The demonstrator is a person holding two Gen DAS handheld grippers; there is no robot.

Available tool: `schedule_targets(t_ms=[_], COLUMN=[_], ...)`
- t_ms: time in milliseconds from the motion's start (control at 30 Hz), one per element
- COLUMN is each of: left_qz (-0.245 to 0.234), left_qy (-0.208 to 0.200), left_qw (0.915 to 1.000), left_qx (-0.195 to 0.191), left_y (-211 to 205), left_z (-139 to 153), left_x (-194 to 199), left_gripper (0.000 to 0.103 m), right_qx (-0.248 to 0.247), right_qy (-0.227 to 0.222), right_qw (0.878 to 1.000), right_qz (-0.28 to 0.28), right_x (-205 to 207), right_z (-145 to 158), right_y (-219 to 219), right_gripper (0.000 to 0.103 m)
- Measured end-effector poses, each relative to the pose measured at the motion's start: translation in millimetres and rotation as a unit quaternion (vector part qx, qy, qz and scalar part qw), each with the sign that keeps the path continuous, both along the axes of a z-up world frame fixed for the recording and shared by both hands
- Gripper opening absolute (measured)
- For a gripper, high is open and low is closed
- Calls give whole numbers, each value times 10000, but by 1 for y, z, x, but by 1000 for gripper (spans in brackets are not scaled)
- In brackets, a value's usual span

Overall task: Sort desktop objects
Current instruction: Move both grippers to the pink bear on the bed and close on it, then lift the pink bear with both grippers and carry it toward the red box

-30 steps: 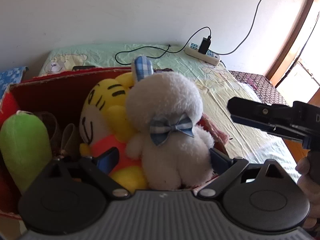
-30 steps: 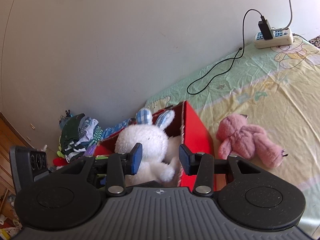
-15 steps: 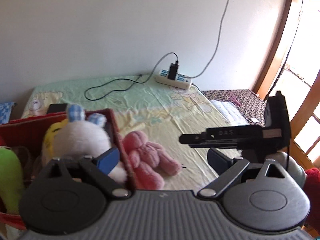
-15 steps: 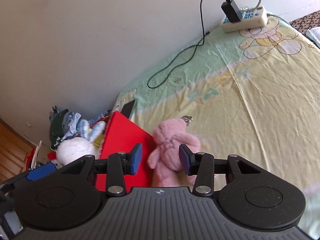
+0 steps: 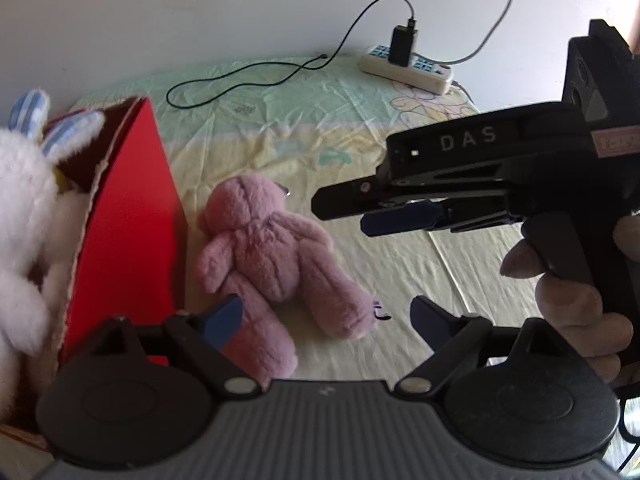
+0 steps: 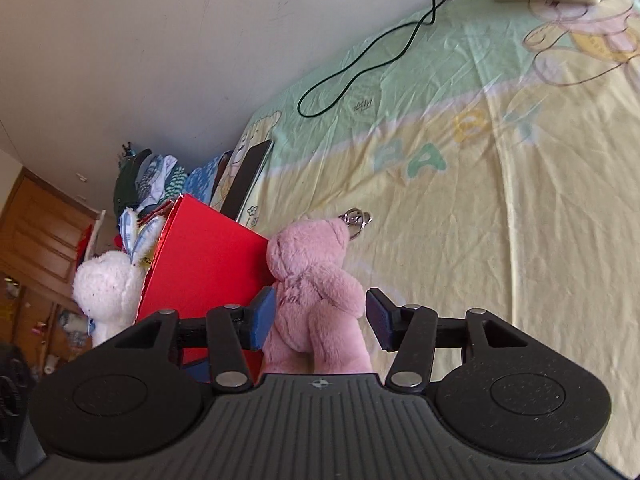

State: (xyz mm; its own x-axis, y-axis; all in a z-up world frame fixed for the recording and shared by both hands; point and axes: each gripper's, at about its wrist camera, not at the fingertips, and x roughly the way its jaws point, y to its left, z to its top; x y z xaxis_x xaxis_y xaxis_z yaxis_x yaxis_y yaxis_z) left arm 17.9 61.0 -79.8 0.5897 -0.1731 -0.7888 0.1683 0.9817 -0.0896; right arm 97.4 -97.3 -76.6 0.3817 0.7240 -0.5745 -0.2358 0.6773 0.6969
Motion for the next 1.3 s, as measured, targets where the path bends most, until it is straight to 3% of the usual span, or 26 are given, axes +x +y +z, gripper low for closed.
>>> schedule_targets(t_ms=[233, 367, 467, 733, 1033, 1133, 1300], left_qz=[613, 689, 638, 706, 390, 125, -429], left_qy=[171, 82, 73, 27, 92, 176, 64], left_qw=[9979, 9972, 9975, 9959, 9985, 9997, 9990], left_qx=[82, 276, 279, 560, 372, 92, 141], left_y=[-5, -8, -11, -19, -17, -16, -33], left_z=[-21, -26, -26, -27, -21, -17, -10], left_x=[7, 9, 11, 12, -1, -5, -13], left_gripper=[92, 91, 97, 97, 101, 101, 101], right_qx=[163, 181, 373, 410, 712, 717, 654], right_qy=[106, 40, 118, 86, 515, 643, 769], right_qw=[9987, 9974, 9964, 9947, 9883, 9889, 9912], right_qz=[470, 698, 752, 942, 1244, 1130, 854], right_x=[27, 34, 40, 48, 34, 21, 0], right_z=[-17, -23, -29, -40, -37, -34, -32], right_y=[15, 24, 22, 24, 9, -6, -29], right_gripper=[54, 57, 57, 52, 24, 23, 23])
